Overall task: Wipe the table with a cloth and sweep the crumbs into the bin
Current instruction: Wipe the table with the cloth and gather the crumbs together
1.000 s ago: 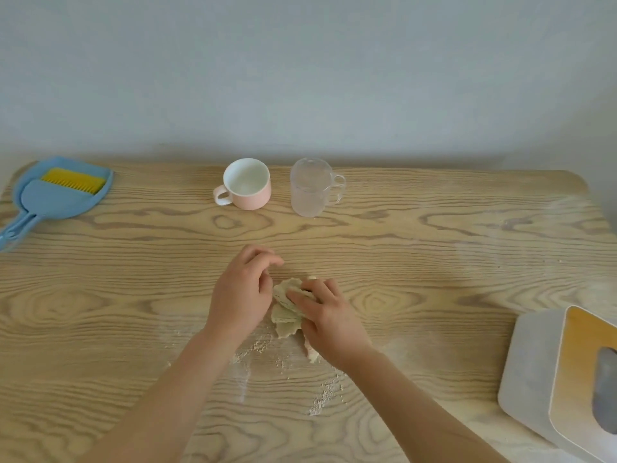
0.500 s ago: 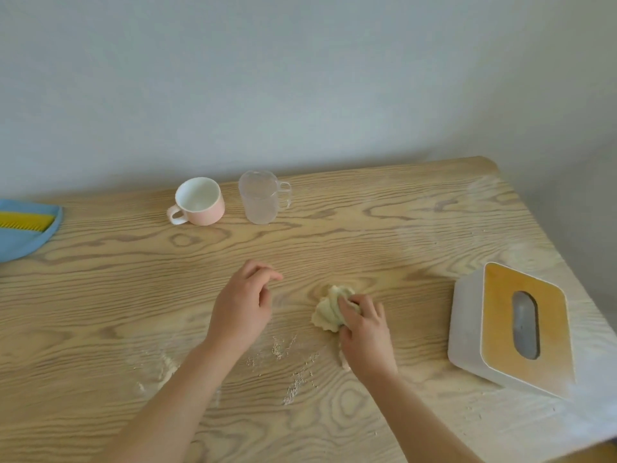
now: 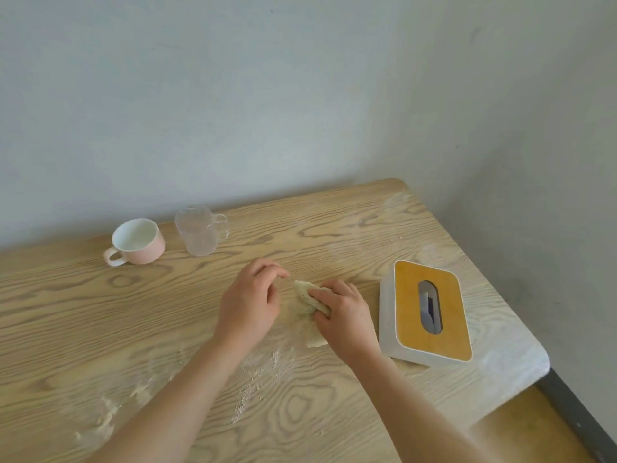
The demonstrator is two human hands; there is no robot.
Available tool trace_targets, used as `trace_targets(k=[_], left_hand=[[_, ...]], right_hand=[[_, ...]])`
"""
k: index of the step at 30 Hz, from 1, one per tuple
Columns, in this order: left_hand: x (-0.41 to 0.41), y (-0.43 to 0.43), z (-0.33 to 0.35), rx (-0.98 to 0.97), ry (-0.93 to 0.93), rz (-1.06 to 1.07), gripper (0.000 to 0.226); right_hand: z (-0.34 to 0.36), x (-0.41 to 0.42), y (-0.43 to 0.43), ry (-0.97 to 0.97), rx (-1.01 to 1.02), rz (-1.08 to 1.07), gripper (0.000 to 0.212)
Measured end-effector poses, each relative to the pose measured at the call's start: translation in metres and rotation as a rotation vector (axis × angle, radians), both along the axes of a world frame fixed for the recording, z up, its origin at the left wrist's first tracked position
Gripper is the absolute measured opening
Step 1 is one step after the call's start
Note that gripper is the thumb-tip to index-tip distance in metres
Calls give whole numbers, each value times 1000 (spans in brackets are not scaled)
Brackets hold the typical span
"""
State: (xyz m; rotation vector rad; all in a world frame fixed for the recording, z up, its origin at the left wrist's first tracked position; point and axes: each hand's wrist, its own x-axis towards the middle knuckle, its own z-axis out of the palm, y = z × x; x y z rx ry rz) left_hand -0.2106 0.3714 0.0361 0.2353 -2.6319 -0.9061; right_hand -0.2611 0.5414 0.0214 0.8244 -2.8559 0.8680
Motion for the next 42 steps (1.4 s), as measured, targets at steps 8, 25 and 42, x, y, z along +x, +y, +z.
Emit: trace_targets(k=[8,25,42], left_hand=[[-42,49,15,14,-173,45,26],[-133,208,-10,69,-734,25,55],[-162,140,15,-137,-716,94,57]], right_hand=[[41,-64,58,17,-246,-217,32],[30,-165,206,-29,-336,-448,31],[31,-217,156,-127,-440,-471,31]])
